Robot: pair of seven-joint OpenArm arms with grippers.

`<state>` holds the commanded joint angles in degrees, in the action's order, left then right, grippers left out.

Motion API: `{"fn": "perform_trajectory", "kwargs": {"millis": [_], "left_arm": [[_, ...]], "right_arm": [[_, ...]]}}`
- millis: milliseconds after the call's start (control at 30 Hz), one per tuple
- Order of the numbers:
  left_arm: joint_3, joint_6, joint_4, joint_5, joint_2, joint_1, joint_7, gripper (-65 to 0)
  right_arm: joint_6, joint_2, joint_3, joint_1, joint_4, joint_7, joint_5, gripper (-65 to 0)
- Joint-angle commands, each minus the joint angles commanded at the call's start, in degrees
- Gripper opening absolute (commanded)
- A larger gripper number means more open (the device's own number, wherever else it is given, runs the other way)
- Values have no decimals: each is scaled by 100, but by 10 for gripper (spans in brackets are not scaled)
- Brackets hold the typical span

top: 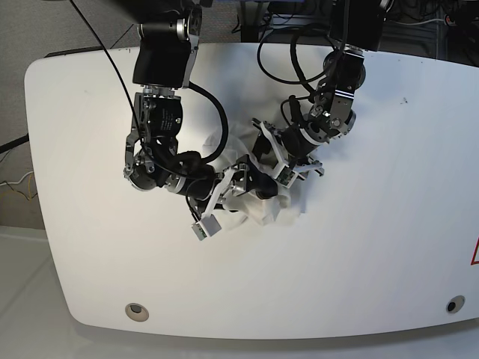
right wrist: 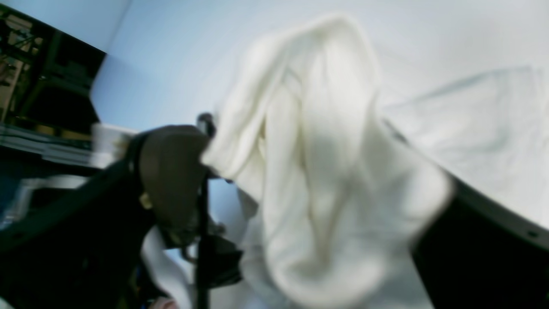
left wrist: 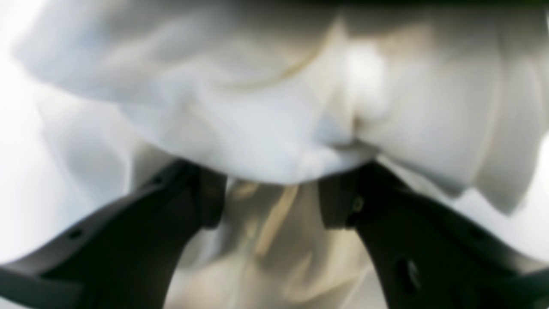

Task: Fold the T-shirt properly
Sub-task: 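Fold the held end over toward the left gripper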

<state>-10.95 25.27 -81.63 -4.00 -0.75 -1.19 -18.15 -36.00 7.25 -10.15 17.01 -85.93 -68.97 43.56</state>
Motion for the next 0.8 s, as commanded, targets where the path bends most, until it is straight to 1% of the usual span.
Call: {"fn": "perform_trajectory", "kwargs": {"millis": [233, 333, 700, 800], "left_arm": [[448, 0, 0, 9, 79, 0, 0, -333], [536, 0, 0, 9, 70, 0, 0, -333], [976, 0, -149, 18, 62, 158, -9, -333], [993, 0, -281, 18, 62, 167, -123, -333]], "right_arm": [[0, -44, -18, 0, 0, 0, -26, -113], [0, -97, -70, 0, 0, 0, -26, -113], [0, -114, -88, 18, 9, 0, -35, -112], [0, -123, -88, 44, 9, 9, -44, -112]]}}
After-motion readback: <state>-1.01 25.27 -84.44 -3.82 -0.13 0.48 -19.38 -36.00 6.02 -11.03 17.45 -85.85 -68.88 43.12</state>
